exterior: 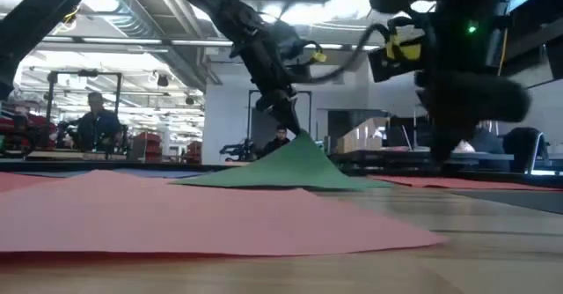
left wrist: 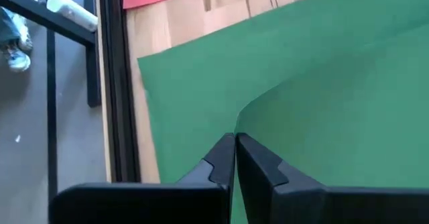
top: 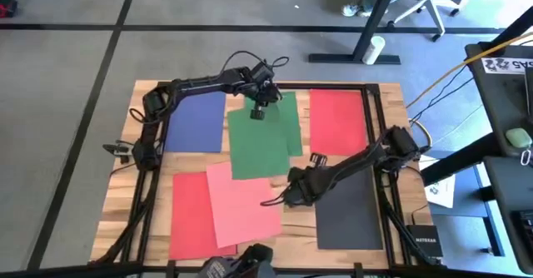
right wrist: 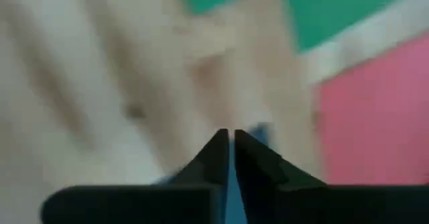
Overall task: Organize paper
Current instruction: Stack the green paper on top of the other green paper
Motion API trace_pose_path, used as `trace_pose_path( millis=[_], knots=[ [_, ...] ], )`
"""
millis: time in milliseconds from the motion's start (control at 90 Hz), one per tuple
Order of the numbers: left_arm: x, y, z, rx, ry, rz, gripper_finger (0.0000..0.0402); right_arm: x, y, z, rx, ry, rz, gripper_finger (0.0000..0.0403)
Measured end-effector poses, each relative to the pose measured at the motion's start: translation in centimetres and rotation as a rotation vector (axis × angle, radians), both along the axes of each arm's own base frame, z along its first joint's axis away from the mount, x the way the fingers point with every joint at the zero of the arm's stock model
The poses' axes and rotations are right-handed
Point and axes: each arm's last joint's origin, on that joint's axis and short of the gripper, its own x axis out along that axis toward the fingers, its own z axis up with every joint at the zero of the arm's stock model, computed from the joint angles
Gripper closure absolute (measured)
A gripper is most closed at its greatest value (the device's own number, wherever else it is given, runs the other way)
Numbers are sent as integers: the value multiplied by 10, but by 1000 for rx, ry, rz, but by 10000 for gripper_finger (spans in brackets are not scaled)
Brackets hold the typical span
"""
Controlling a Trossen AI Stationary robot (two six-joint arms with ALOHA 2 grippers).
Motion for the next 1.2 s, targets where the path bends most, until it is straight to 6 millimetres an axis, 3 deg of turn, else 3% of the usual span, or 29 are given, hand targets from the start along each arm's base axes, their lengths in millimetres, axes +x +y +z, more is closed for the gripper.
trace_pose_path(
  millis=[200,611,800,956,1200],
  knots=[
    [0,0,0,-22,-14,8,401,-4,-30,0,-16,-44,10,402],
    [6,3,5,19,-83,5,401,-40,-95,16,38,-177,-47,403],
    [8,5,6,29,-86,-1,401,-38,-111,18,64,-203,-34,403],
    [23,15,2,23,-75,0,401,-35,-120,18,72,-220,-27,403],
    [46,34,13,61,-108,-17,401,-34,-121,18,74,-221,-26,403]
  ],
)
